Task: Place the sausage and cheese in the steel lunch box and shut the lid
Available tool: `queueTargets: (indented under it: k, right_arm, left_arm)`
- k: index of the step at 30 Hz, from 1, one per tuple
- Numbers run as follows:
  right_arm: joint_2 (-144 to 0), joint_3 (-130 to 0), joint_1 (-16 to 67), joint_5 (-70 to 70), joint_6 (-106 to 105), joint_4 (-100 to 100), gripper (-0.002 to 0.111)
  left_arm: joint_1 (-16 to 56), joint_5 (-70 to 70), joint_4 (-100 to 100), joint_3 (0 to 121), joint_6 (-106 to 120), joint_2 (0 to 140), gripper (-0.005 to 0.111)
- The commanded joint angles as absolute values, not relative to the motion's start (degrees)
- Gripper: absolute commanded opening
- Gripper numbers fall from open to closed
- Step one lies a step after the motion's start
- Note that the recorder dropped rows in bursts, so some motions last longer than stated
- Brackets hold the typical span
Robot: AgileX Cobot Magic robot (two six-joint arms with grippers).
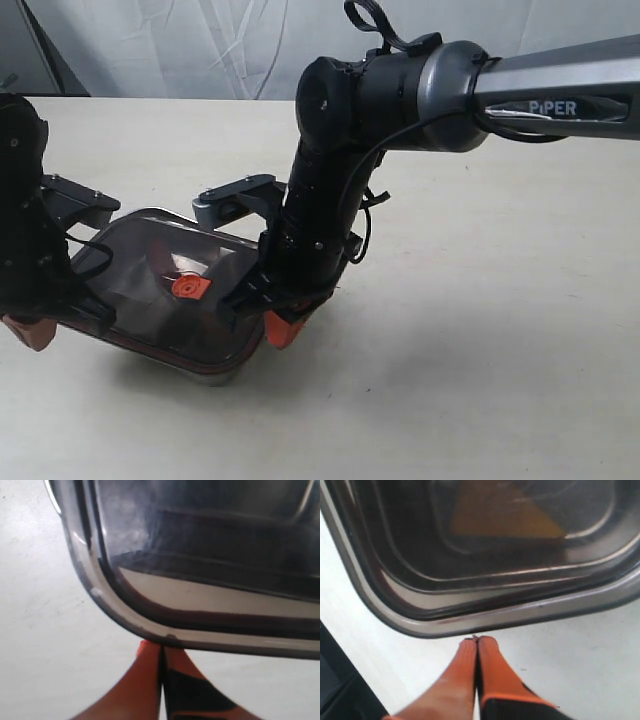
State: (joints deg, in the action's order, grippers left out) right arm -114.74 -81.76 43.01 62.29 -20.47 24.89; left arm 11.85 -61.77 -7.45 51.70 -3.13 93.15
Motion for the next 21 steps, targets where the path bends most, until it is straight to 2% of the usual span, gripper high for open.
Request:
queueTargets:
  k: [1, 21]
  right_arm:
    - [-114.57, -81.94, 43.08, 60.86, -20.98, 25.22, 0.0]
    - [-114.57, -81.94, 43.08, 59.34, -20.98, 25.84, 0.0]
  left_arm:
    - [11.53, -61.2, -8.95, 51.53, -4.7, 93.36, 0.0]
    - [11.53, -56.31, -9.91, 51.53, -5.38, 93.36, 0.0]
